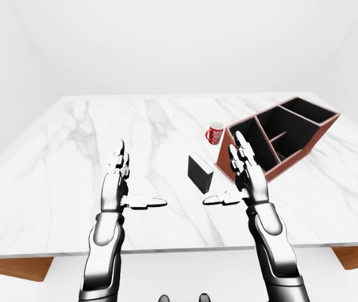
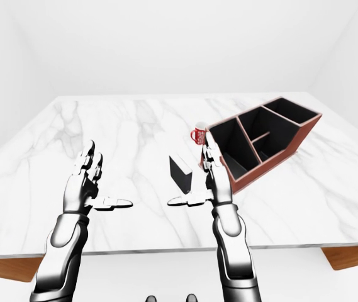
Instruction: Pick up the book and place it in the left compartment of the caddy.
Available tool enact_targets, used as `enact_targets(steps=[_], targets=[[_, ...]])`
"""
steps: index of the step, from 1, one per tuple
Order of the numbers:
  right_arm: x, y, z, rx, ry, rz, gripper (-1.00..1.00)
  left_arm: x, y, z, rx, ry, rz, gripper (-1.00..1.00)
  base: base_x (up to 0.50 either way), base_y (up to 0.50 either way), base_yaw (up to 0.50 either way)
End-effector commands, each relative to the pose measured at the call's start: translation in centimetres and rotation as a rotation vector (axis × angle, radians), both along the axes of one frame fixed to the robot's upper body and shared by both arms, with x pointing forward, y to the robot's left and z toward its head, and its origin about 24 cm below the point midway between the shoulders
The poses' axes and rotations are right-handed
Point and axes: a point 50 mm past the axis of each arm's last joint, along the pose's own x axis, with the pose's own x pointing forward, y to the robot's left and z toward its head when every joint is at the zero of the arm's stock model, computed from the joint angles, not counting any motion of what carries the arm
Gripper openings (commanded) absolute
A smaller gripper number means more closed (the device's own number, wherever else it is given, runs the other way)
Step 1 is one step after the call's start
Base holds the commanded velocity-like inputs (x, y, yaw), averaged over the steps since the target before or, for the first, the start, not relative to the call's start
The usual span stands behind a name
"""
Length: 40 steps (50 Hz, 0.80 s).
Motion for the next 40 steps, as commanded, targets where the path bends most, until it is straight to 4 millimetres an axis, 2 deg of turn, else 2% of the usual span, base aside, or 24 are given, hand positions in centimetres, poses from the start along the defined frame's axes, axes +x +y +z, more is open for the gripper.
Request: enact_targets(steps=[1, 10, 40], targets=[[-0.2, 0.1, -0.1, -0.003, 0.003, 0.008, 1.0, 0.1, 0.1, -0.2, -0.004, 0.009, 0.0, 1.0, 0.5, -0.08, 0.0], [-0.3, 0.2, -0.6, -0.032, 0.021, 0.015, 1.0, 0.1, 0.1, -0.2, -0.006, 0.008, 0.0, 1.0, 0.37, -0.01, 0.0], [-0.8, 0.9, -1.4, -0.049, 0.056, 0.072, 1.0, 0.1, 0.2, -0.1, -0.009, 0.005, 0.003, 1.0, 0.04, -0.01, 0.0]])
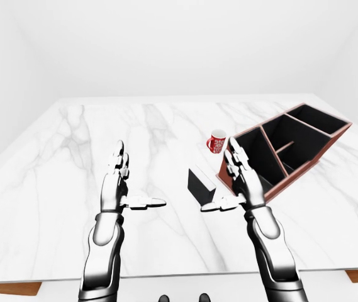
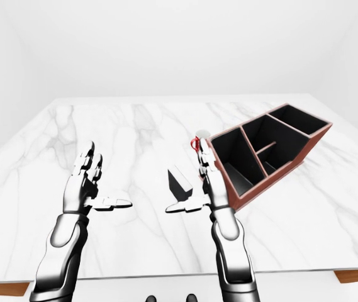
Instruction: Pick up the book and place it in the left compartment of the caddy.
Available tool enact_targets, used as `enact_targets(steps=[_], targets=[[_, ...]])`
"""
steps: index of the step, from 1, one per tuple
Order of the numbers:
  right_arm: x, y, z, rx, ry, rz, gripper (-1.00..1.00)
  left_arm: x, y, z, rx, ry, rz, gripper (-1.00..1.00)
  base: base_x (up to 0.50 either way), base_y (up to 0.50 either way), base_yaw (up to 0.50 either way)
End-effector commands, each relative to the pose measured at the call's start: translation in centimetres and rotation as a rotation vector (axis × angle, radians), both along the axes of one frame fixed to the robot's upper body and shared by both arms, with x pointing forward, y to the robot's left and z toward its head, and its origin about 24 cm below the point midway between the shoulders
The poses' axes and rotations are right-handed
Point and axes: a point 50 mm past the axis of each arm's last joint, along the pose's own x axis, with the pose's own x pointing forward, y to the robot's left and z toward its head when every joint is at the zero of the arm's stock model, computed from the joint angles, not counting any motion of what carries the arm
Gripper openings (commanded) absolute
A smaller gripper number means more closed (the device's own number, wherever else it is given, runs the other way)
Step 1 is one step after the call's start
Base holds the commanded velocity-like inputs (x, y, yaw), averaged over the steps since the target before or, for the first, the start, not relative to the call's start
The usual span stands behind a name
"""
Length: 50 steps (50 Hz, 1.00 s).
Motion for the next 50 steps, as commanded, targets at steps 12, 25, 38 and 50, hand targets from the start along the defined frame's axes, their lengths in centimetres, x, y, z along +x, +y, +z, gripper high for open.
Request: enact_targets(steps=[12, 25, 38, 50], targets=[[1.7, 0.6, -4.3, -0.052, 0.189, 0.053, 1.0, 0.3, -0.2, 0.5, 0.005, -0.02, -0.002, 1.0, 0.0, 0.0, 0.0], [5.7, 0.1, -5.5, -0.02, 0.241, 0.036, 1.0, 1.2, 0.2, 0.4, 0.007, -0.009, -0.008, 1.0, 0.0, 0.0, 0.0], [6.7, 0.2, -8.0, -0.048, 0.329, 0.035, 1.0, 0.6, 0.0, -0.3, 0.0, 0.014, -0.008, 1.0, 0.0, 0.0, 0.0], [6.8, 0.2, -10.1, -0.074, 0.443, 0.027, 1.0, 0.1, -0.1, -0.4, -0.001, 0.019, -0.008, 1.0, 0.0, 0.0, 0.0]])
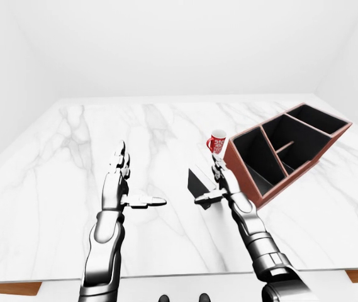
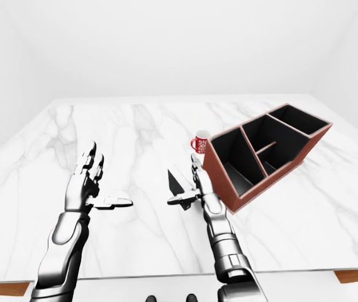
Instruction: Pick up the book and place it in the left compartment of the caddy.
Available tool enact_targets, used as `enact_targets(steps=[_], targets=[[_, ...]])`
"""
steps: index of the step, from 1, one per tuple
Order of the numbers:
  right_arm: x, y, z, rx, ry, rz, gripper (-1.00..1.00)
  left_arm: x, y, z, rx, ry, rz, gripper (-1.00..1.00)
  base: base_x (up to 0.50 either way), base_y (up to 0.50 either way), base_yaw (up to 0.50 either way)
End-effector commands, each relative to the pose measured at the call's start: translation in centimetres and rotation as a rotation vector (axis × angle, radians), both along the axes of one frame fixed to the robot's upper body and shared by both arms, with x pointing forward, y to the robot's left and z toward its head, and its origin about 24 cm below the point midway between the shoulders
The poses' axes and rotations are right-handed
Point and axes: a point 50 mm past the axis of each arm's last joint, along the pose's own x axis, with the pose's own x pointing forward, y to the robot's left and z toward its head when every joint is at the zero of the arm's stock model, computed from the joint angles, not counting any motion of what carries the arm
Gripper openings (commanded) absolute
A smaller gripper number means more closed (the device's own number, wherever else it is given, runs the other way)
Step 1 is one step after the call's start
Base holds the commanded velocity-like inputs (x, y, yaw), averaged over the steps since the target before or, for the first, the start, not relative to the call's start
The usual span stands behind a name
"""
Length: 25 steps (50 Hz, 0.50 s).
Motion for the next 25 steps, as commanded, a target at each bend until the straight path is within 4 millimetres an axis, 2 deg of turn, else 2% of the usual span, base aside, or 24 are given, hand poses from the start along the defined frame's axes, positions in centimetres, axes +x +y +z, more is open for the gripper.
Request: enact_targets(steps=[1, 25], targets=[[0.2, -0.2, -2.3, -0.028, 0.131, -0.011, 1.0, -0.3, -0.1, -0.2, -0.003, 0.008, 0.0, 1.0, 0.0, 0.0, 0.0], [-0.1, -0.6, -3.9, -0.06, 0.22, -0.033, 1.0, -0.3, -0.1, -0.4, -0.005, 0.015, 0.003, 1.0, 0.0, 0.0, 0.0]])
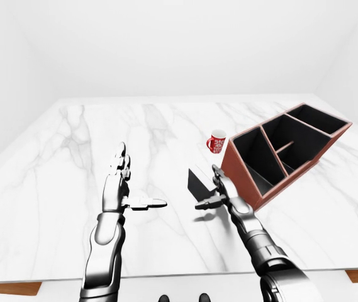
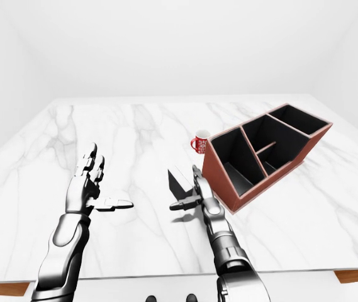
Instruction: Pick up the book and place it in the left compartment of the caddy.
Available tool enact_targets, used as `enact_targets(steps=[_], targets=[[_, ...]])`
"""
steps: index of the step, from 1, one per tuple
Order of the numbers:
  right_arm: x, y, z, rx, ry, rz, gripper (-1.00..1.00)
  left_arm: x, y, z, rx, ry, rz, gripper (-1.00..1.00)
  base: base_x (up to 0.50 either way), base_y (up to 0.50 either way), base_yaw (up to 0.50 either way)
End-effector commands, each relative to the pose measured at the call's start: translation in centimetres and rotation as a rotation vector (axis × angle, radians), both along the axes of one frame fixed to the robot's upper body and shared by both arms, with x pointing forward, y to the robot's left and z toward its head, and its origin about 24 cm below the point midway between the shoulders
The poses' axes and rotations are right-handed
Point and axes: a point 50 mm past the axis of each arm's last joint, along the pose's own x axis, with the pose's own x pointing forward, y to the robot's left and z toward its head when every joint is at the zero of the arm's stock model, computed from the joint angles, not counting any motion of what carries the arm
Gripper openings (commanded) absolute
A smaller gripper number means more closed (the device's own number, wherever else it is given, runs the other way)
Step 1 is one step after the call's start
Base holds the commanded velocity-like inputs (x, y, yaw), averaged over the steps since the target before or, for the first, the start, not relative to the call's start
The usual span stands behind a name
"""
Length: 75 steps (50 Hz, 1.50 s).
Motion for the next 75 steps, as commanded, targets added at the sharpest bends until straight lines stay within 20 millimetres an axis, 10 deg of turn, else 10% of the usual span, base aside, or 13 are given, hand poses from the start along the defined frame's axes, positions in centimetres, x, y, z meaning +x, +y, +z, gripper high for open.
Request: enact_targets(steps=[1, 12, 21, 41, 75], targets=[[-0.1, -0.2, -0.7, -0.018, 0.041, -0.011, 1.0, 0.0, 0.0, 0.0, -0.001, 0.002, 0.001, 1.0, 0.0, 0.0, 0.0], [-0.2, -0.4, -1.2, -0.03, 0.069, -0.019, 0.83, -0.2, 0.0, 0.0, -0.003, -0.001, 0.004, 1.0, 0.0, 0.0, 0.0], [-0.3, -0.5, -1.3, -0.026, 0.075, -0.024, -1.0, -0.3, 0.2, 0.5, -0.038, -0.024, 0.002, 1.0, 0.0, 0.0, 0.0], [0.4, -0.1, 1.0, 0.013, -0.047, -0.015, -1.0, -0.3, 0.1, 0.5, -0.038, -0.025, 0.003, 1.0, 0.0, 0.0, 0.0], [-2.3, -0.4, 21.5, 0.315, -0.858, -0.051, -1.0, -0.2, 0.2, 0.5, -0.039, -0.024, 0.002, 1.0, 0.0, 0.0, 0.0]])
